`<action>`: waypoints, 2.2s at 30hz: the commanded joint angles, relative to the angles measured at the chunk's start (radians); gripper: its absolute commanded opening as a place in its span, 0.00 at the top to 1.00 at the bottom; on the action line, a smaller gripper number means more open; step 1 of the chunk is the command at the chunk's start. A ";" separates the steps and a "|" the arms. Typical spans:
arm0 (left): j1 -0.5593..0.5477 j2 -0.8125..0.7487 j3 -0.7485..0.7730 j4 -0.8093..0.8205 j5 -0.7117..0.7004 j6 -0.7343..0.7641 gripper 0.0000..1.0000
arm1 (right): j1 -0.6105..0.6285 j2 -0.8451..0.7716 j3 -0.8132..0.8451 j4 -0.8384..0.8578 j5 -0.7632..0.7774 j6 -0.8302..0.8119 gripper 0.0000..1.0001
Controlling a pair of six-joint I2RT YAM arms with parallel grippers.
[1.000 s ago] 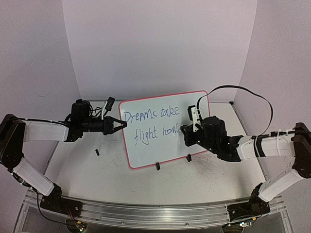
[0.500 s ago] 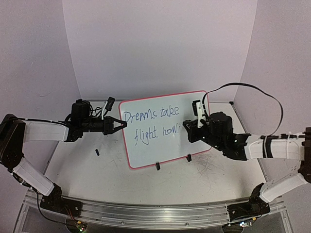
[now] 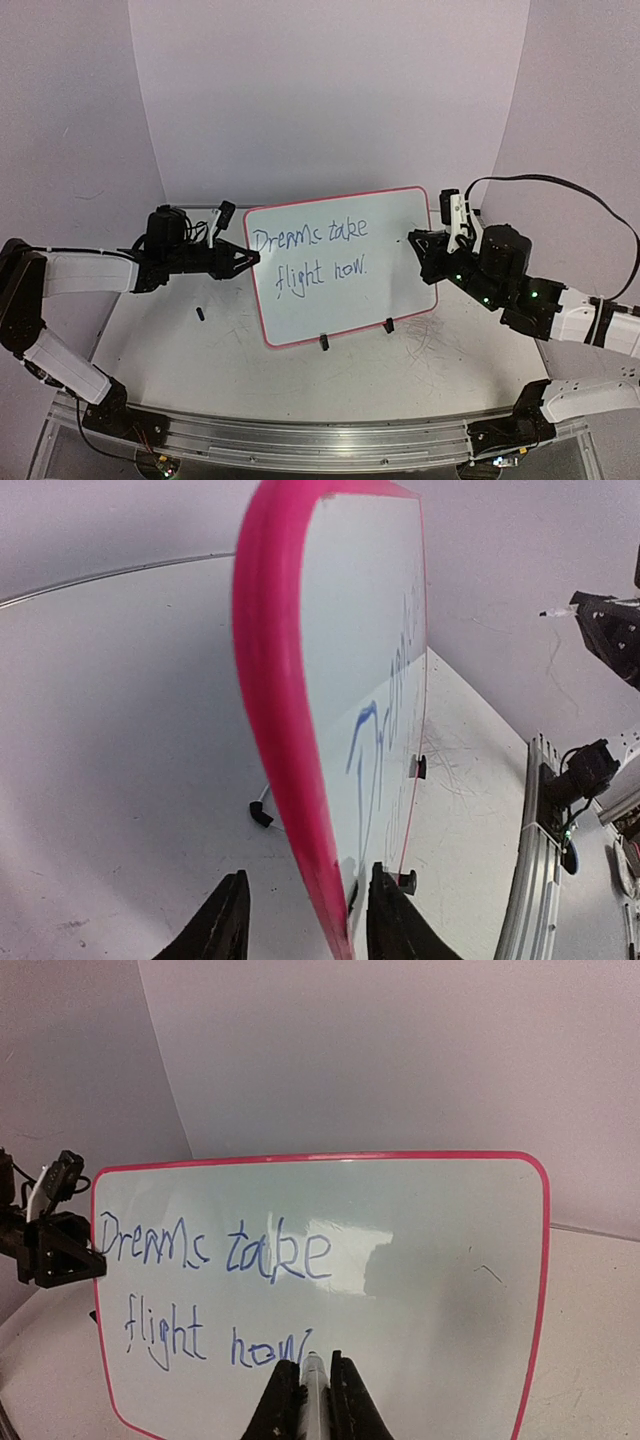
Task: Write a sentence on the whiteboard
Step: Pick up the pen cap from the center of the board.
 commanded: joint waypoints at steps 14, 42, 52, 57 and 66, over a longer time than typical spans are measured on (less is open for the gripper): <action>0.001 -0.592 -0.128 -0.595 -0.660 -0.465 0.24 | -0.002 -0.035 -0.019 0.033 -0.034 -0.077 1.00; -0.002 0.126 0.116 -0.784 -0.766 -0.400 0.46 | -0.002 -0.109 -0.022 -0.056 -0.041 -0.129 1.00; -0.015 0.183 0.160 -0.779 -0.800 -0.371 0.84 | -0.002 -0.154 -0.026 -0.053 -0.007 -0.127 1.00; -0.015 0.072 0.142 -0.802 -0.781 -0.378 0.95 | -0.002 -0.185 -0.024 -0.055 0.099 -0.115 1.00; -0.016 -0.377 0.375 -0.987 -0.674 -0.326 1.00 | -0.002 -0.181 0.021 -0.055 0.106 -0.126 1.00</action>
